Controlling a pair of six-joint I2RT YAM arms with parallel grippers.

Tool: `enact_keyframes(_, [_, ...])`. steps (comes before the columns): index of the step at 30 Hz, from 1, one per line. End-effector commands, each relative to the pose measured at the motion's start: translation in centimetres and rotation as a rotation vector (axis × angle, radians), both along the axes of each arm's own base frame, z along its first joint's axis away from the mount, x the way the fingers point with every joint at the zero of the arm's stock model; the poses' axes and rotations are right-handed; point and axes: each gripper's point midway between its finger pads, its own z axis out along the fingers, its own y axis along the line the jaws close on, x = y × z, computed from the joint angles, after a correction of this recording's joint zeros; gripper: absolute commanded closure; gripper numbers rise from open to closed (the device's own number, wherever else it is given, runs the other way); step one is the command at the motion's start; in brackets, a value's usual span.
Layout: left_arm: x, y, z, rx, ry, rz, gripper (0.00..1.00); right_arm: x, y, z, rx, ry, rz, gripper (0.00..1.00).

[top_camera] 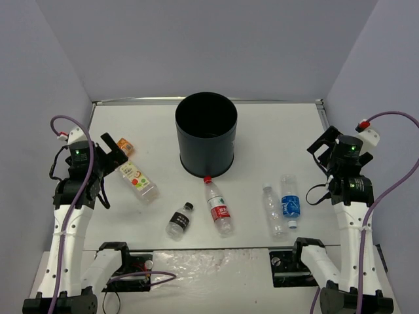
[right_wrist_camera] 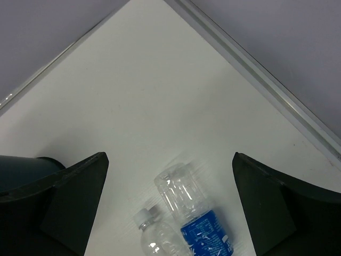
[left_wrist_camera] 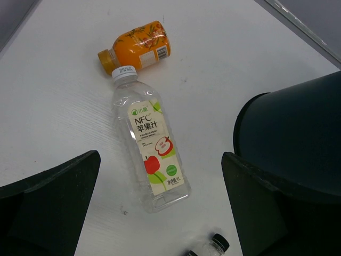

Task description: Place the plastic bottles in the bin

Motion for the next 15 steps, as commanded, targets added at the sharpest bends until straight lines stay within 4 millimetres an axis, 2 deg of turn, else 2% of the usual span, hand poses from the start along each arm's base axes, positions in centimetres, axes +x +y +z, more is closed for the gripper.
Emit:
enact_keyframes(1, [0.4,-0.1,3.2,-0.012,-0.11,0.002,0.03,0.7,0.8,3.9,0.015,-0.133,0.036,0.0])
enact_keyframes(6, [0.5,-0.4,3.3,-0.022,-0.142,-0.009,0.03,-0.2,-0.3,1.1,0.094,-0.081,-0.113,0.0])
enact_keyframes(9, [0.7,-0.4,2.7,-0.026,-0.14,-0.006,0.03,-0.1,0.0,-0.5,0.138,-0.062,-0.128,0.0])
enact_keyframes(11, [1.1,-1.4,2.1,-0.016,-0.13,-0.04,0.03,0.3,1.4,-2.5,0.163,0.008,-0.04,0.0])
enact_keyframes(15, [1.8,-2.0,0.6,-0.001,-0.087,-0.069,0.03,0.4,3.3,-6.9,0.182,0.158,0.093,0.0])
